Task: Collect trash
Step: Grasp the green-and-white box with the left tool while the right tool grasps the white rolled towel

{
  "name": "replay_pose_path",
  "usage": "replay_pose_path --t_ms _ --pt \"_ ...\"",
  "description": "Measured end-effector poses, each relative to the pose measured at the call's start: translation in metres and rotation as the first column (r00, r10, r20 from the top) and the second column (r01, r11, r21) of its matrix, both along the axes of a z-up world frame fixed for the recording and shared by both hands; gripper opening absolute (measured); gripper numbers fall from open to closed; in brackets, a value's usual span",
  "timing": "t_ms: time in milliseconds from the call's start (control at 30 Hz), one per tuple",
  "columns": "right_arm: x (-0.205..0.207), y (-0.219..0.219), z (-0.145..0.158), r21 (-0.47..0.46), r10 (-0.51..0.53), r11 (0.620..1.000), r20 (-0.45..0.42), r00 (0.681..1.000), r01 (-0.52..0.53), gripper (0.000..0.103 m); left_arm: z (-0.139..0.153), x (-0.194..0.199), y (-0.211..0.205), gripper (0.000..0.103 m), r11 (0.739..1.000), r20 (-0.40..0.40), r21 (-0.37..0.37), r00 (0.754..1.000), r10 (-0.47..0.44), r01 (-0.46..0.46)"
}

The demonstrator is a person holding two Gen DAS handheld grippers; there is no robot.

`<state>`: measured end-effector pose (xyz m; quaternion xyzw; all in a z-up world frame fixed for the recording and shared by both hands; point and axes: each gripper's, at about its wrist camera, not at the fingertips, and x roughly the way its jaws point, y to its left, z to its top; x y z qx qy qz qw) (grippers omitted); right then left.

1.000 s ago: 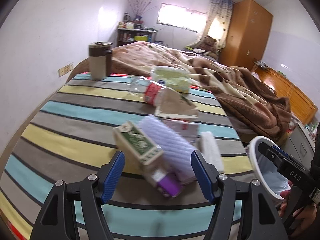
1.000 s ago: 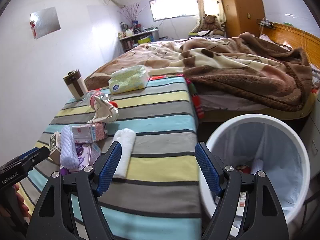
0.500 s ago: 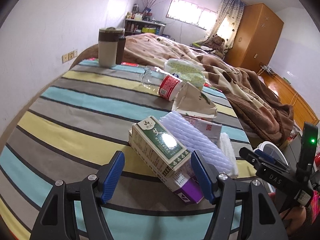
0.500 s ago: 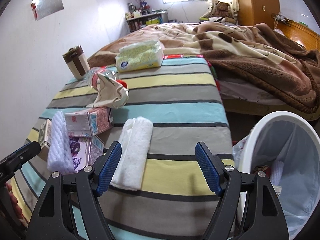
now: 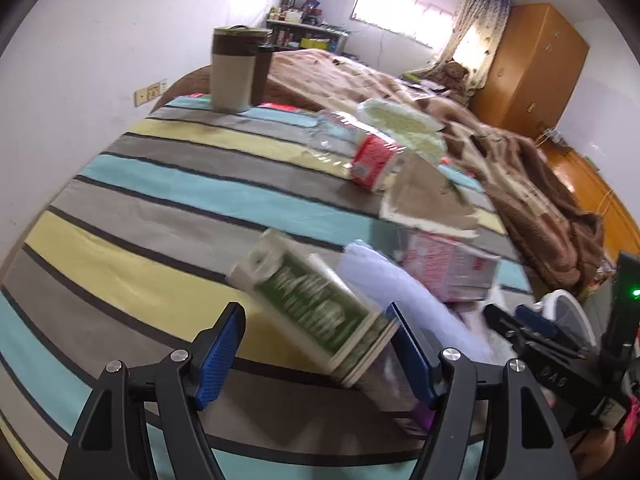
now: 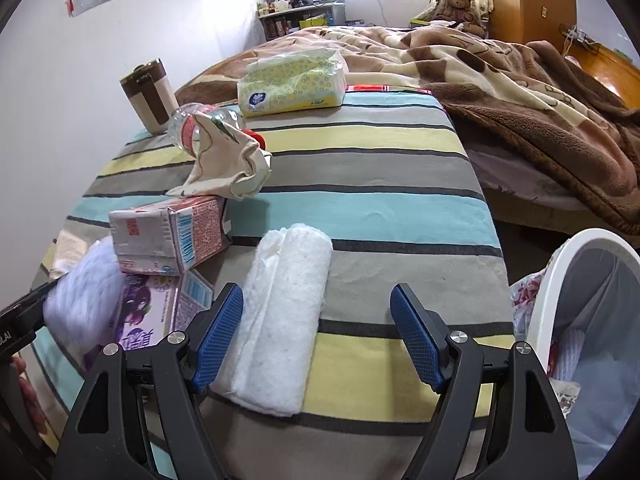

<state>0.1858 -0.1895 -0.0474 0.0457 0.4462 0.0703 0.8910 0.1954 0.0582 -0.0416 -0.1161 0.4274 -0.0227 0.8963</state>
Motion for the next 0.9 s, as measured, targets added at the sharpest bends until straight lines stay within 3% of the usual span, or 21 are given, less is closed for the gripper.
replay_pose_path --t_ms 333,467,600,700,900 --pt "-0.002 0.008 -0.001 -0.039 0.009 0.999 0.002 1.0 -0.009 0.073 -0.003 -0.007 0.029 0.073 0.999 -0.01 0.006 0.999 0.04 -0.04" --pt "-0.003 0.01 -0.001 -0.036 0.014 0.999 0.004 1.0 -0.014 0.062 -0.005 -0.01 0.036 0.073 0.999 -0.018 -0.003 0.999 0.052 -0.052" --pt "-0.007 0.013 0.001 -0.006 0.037 0.999 0.011 0.999 -0.037 0.037 -0.005 -0.015 0.039 0.073 0.998 -0.023 -0.017 0.998 0.056 -0.057" --pt "-0.008 0.015 0.0 -0.013 0.042 0.999 0.016 0.999 -0.042 0.034 -0.006 -0.017 0.036 0.073 0.998 -0.019 -0.05 0.999 0.036 -0.037" --pt "-0.011 0.009 0.002 0.027 0.034 0.999 0.024 0.999 -0.034 0.024 -0.009 -0.02 0.037 0.073 0.998 -0.026 -0.031 0.998 0.06 -0.06"
